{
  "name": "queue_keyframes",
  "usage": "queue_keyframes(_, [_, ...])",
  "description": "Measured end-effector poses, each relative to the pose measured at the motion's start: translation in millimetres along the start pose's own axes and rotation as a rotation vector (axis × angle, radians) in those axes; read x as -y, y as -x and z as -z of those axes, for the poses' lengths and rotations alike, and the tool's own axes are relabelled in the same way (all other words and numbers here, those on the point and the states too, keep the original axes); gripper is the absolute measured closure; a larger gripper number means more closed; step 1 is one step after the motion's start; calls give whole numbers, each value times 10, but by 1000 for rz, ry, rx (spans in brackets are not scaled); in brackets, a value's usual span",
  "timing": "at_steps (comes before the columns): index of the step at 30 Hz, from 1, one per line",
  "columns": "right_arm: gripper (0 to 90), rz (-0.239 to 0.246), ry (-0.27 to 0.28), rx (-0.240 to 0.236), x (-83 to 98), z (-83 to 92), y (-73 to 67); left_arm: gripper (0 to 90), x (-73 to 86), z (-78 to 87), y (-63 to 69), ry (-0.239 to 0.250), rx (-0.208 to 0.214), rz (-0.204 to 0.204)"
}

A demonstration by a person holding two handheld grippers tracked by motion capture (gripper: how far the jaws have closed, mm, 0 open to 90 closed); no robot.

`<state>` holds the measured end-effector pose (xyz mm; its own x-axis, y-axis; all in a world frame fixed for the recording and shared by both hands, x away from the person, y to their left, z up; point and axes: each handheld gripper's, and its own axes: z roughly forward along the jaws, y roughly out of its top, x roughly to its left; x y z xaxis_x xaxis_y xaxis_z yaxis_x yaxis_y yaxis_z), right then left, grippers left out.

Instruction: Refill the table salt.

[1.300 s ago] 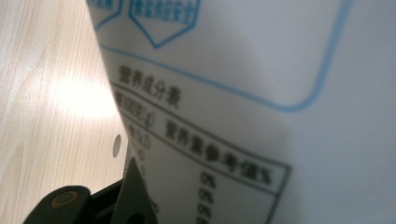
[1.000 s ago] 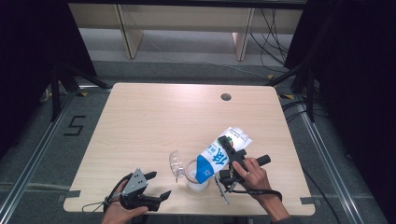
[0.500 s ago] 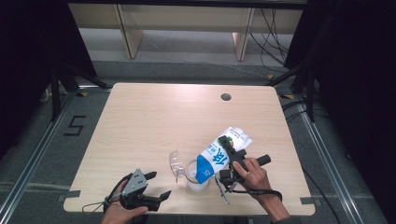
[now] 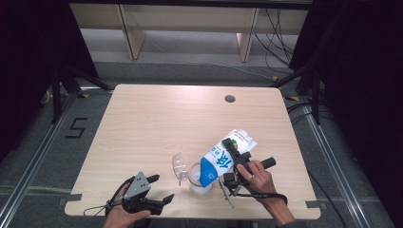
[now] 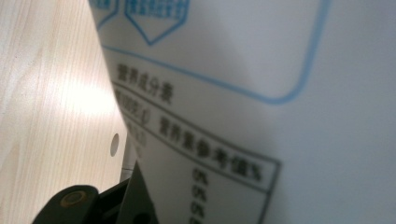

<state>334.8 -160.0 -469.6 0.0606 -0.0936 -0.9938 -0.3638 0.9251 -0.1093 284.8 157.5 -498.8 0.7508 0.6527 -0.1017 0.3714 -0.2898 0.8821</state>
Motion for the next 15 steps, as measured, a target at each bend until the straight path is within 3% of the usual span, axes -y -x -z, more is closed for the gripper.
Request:
queue_keyframes(1, [655,56,19,11,-6,-10,39,153,0,0,0,1,0,0])
queue_keyframes(2, [655,61,21,12,-7,-12,44,153,0,0,0,1,0,0])
queue_keyframes(6, [658,50,19,10,-4,-10,38,153,-1,0,-1,1,0,-4])
queue_keyframes(8, [658,-8,-6,-2,2,4,-4,154,-1,1,0,1,0,-3])
queue_keyframes(12, [660,51,20,11,-6,-9,37,153,0,1,0,0,0,-2])
queue_keyframes(15, [661,12,-6,-2,-6,6,5,153,0,0,1,1,0,0])
